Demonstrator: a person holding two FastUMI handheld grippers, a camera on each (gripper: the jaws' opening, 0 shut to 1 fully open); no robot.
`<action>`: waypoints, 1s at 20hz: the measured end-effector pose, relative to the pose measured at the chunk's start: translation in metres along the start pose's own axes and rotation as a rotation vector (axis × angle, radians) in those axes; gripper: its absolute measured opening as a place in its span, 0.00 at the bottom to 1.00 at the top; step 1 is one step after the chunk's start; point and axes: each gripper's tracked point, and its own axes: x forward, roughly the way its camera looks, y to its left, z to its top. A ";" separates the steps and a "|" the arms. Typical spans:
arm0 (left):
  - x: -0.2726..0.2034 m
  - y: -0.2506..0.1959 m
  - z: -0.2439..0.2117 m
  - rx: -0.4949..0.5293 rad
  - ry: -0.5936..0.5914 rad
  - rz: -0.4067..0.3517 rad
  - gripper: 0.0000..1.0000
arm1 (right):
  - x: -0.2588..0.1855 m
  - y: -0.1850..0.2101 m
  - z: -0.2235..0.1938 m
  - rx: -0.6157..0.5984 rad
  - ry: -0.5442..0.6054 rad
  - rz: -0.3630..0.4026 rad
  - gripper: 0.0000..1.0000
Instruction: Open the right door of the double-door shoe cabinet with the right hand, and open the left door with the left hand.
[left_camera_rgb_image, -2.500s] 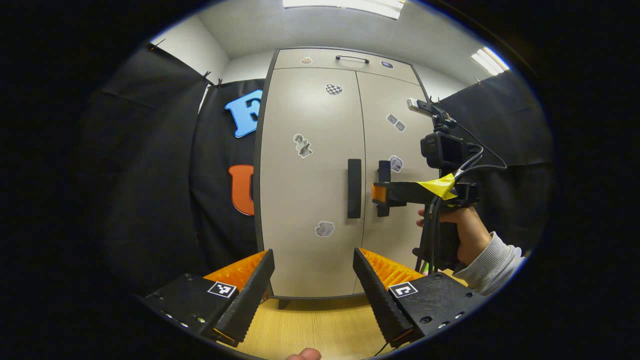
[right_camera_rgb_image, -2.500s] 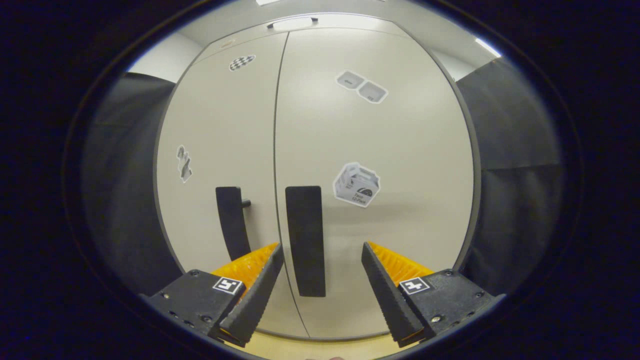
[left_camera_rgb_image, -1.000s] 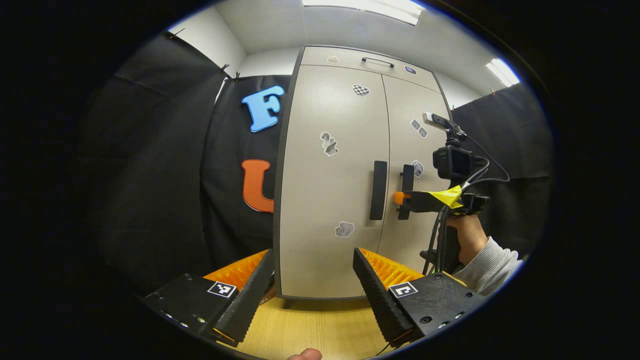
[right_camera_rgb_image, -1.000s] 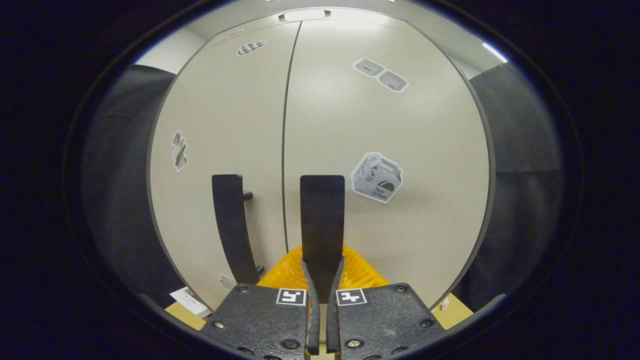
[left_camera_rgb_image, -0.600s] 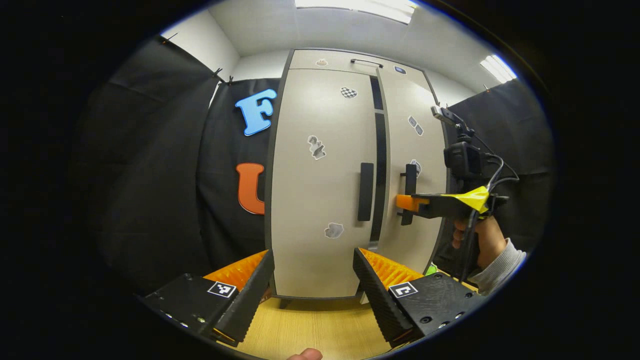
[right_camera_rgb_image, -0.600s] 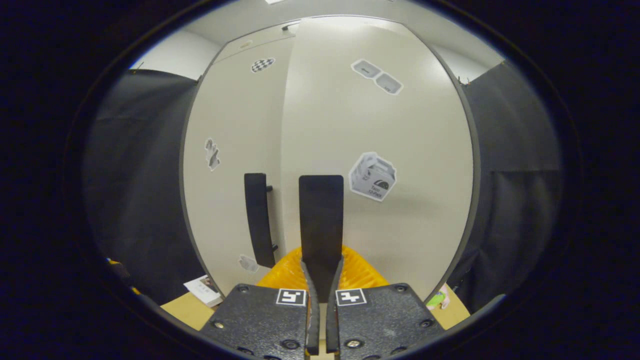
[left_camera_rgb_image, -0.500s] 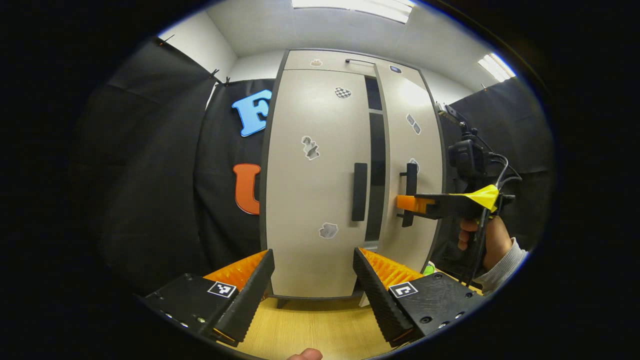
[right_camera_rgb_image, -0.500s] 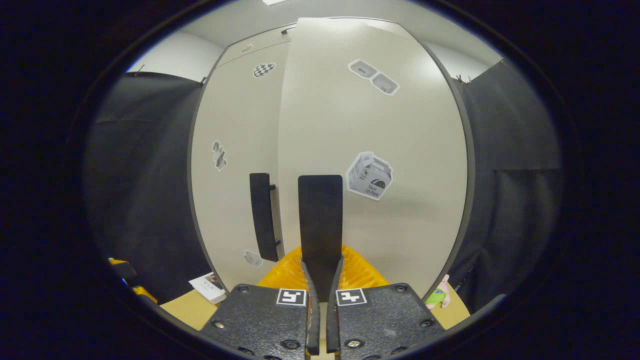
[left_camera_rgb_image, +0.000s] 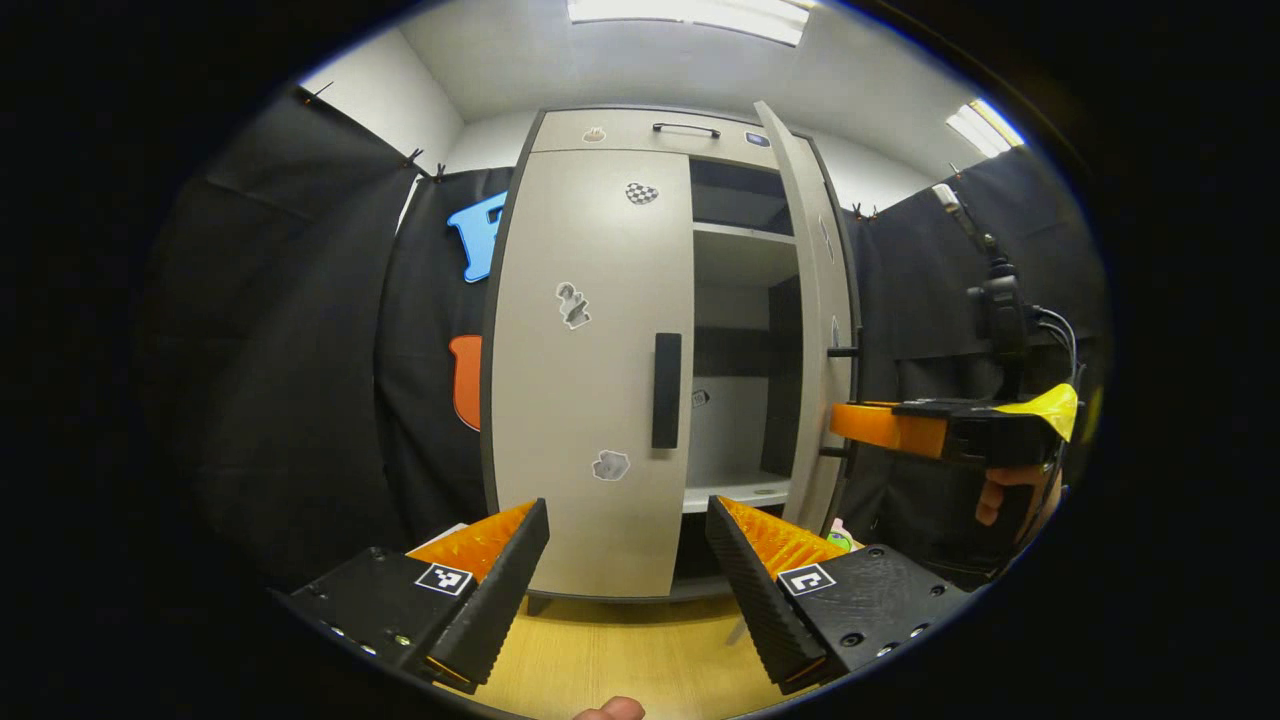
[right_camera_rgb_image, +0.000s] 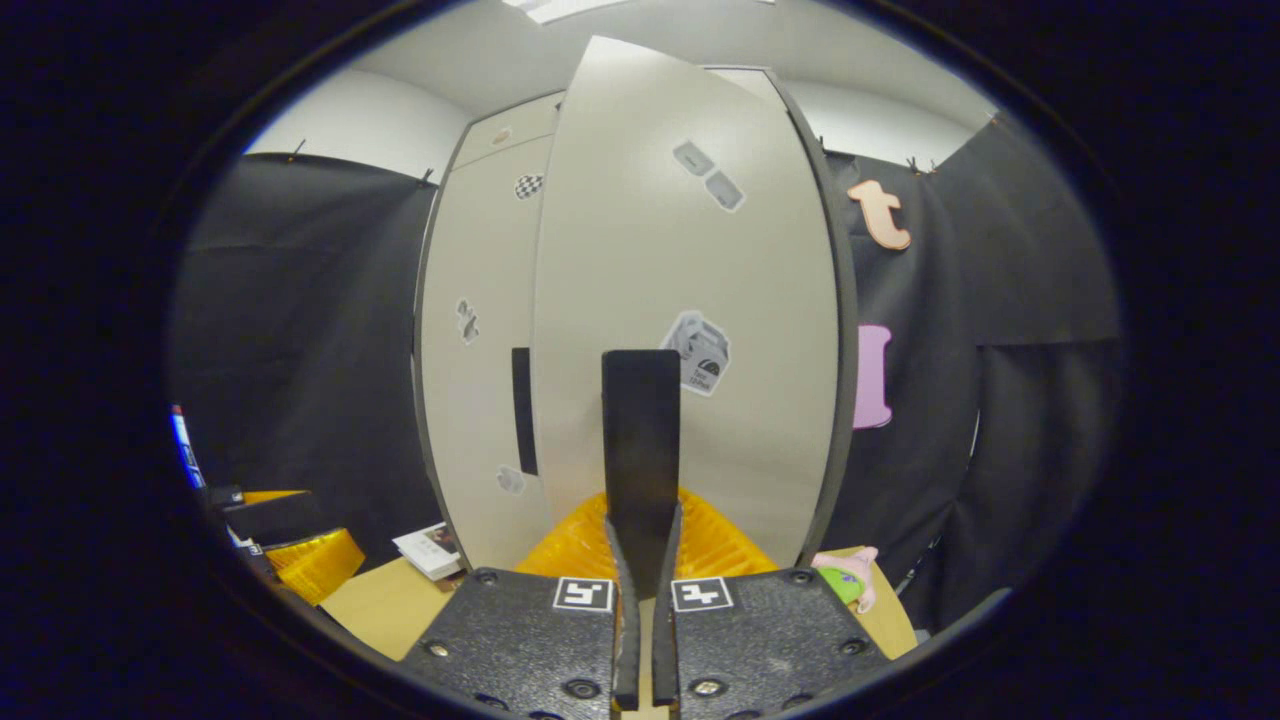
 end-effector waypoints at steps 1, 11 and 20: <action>0.000 -0.006 0.001 0.001 0.001 0.000 0.95 | -0.008 -0.007 0.000 -0.008 0.002 0.001 0.08; 0.010 -0.041 -0.002 0.008 0.004 0.002 0.95 | -0.056 -0.074 -0.004 -0.003 -0.006 -0.033 0.07; 0.011 -0.041 -0.002 0.010 0.006 0.005 0.95 | -0.072 -0.141 -0.005 -0.015 -0.025 -0.188 0.04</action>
